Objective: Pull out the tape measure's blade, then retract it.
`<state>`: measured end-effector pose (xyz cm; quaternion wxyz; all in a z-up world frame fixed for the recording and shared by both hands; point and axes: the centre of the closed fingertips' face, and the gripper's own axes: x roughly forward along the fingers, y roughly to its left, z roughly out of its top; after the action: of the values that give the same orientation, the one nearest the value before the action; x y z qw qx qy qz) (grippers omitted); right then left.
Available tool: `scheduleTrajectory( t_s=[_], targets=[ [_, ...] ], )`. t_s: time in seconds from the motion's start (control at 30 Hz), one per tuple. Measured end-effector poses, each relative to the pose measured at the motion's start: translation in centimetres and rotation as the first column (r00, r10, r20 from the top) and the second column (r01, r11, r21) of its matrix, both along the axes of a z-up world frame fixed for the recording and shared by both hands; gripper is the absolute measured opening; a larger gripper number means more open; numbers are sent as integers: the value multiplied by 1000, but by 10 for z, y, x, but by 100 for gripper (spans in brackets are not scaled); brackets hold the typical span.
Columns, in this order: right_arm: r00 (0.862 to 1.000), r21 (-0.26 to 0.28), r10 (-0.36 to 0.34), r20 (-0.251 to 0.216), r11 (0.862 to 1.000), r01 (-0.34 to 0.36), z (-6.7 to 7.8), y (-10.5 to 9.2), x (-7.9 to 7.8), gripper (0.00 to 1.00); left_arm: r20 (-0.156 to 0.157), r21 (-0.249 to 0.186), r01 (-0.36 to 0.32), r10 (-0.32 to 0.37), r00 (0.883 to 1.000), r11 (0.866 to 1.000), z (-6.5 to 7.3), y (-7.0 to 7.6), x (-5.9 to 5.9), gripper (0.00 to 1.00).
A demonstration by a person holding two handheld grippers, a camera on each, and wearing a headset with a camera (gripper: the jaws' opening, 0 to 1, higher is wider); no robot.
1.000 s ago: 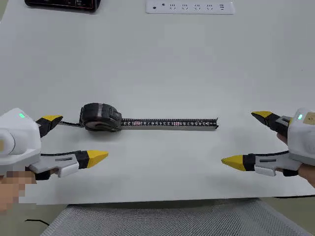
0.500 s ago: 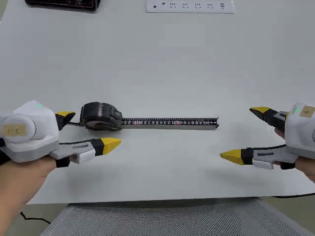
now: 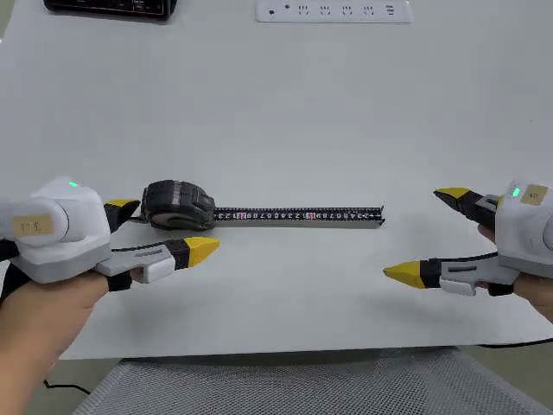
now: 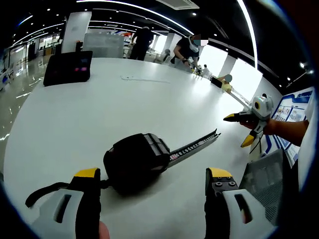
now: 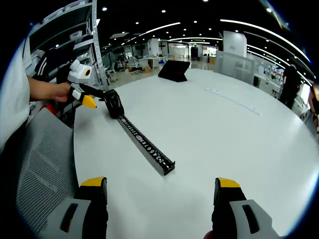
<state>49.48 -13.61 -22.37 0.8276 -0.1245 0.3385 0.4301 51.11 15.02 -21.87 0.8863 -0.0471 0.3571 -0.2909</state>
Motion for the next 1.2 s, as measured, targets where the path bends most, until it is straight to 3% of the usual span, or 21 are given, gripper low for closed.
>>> scheduleTrajectory(
  t_s=[0.5, 0.83, 1.2],
  targets=[
    [1000, -7, -3, -5, 1000, 3, -3, -3, -4, 86, -6, -25, -5, 5, 1000, 1000, 0, -6, -1, 83],
    [1000, -10, 17, -13, 1000, -17, -3, -1, -3, 81, -9, -39, -65, 65, 998, 997, 0, -6, 4, 82],
    [995, -42, 90, -31, 995, -91, -6, -1, 4, 73, 11, 22, -133, 132, 991, 991, -6, -8, 11, 79]
  ],
)
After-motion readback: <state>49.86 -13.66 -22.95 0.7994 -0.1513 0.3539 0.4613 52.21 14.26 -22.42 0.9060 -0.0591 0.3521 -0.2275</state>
